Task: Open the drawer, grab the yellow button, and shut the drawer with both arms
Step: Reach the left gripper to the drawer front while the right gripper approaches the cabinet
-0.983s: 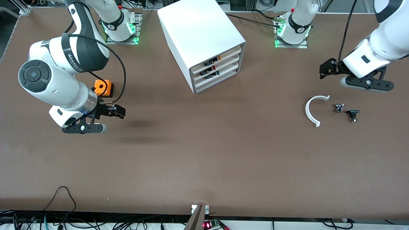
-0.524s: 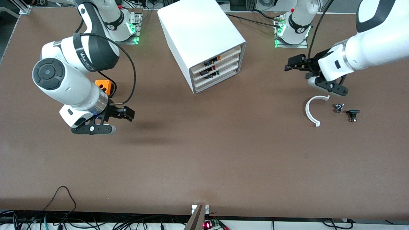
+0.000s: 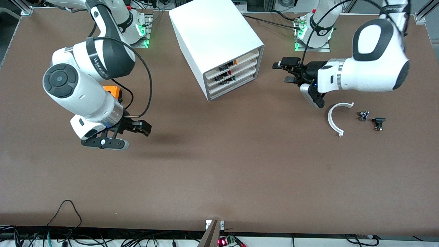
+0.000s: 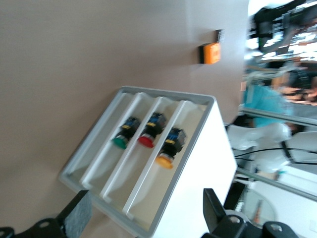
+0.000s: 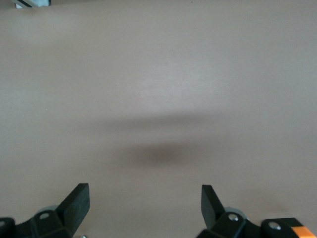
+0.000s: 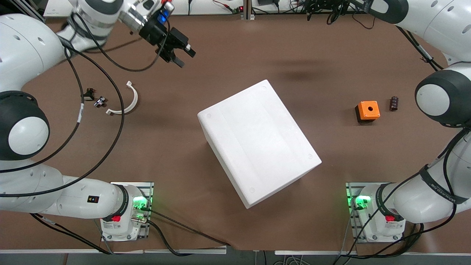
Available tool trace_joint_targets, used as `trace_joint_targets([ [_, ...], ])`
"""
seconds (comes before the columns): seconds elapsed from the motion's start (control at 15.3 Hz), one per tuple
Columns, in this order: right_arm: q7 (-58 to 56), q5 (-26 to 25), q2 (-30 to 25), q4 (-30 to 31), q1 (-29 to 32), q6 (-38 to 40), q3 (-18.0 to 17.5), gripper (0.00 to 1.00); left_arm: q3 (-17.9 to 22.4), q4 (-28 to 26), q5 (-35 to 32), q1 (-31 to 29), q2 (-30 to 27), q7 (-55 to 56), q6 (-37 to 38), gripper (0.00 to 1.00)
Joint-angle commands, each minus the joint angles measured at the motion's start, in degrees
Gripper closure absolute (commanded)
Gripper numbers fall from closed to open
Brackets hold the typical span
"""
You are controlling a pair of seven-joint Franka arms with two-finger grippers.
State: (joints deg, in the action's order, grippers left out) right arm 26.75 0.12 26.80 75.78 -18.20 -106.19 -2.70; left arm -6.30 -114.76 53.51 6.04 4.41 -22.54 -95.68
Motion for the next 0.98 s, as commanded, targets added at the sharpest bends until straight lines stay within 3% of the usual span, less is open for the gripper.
trace_joint_targets([
  [0.0, 5.31, 0.32, 1.77, -3.19, -1.84, 0.98, 0.16, 0.00, -2.04, -9.32, 7.55, -0.15, -1.60, -8.28, -4.24, 0.07],
  [0.26, 12.87, 1.63, 2.38, -4.15, -3.60, 0.63, 0.16, 0.00, -4.86, -16.62, 15.99, -0.15, -0.47, -18.38, -6.45, 0.20],
  [0.72, 24.65, 4.54, 3.96, -6.26, -6.32, 0.28, 0.16, 0.00, -8.81, -22.26, 24.97, -0.15, 1.30, -27.73, -8.20, 0.23],
  [0.92, 30.36, 5.24, 4.84, -7.49, -7.47, -0.42, 0.16, 0.00, -10.22, -23.67, 26.73, -0.06, 1.65, -27.99, -9.34, 0.30],
])
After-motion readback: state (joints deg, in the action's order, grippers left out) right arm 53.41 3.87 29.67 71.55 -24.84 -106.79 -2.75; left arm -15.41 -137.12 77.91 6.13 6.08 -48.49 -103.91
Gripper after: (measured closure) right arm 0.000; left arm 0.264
